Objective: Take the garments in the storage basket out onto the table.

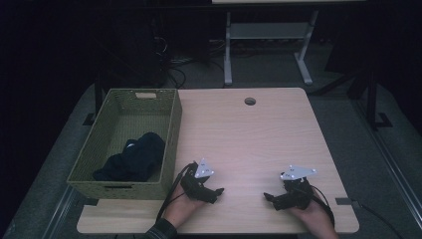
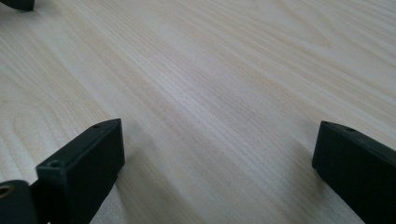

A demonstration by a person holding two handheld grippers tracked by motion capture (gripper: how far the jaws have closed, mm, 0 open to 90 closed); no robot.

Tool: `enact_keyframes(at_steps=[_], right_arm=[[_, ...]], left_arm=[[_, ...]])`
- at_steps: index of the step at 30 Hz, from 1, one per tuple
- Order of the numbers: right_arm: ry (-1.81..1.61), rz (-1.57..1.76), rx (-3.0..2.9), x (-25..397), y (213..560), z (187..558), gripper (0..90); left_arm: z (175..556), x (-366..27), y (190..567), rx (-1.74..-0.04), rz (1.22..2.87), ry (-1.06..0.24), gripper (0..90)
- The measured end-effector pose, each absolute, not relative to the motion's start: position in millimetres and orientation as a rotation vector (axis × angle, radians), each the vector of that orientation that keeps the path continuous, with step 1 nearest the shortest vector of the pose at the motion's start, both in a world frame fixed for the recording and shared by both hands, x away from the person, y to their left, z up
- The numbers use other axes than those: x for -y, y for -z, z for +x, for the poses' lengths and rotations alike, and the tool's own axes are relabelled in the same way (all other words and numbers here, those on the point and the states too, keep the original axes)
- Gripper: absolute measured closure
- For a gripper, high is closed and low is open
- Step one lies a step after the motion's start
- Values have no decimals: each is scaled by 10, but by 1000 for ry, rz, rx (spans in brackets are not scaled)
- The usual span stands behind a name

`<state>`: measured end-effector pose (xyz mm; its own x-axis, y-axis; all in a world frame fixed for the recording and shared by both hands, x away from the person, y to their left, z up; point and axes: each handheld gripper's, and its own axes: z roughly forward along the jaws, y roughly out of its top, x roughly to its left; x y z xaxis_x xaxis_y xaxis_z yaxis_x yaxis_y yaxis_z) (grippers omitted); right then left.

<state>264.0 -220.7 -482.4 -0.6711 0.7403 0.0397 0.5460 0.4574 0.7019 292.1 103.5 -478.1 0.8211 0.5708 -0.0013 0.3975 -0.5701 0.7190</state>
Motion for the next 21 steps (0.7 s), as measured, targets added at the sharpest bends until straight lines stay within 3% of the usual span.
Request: enact_keyframes(at_steps=[21], right_arm=[[-1028, 1105, -2435, 2205, 4826, 2639, 20]], left_arm=[[2989, -1031, 4743, -658, 2303, -267, 129]])
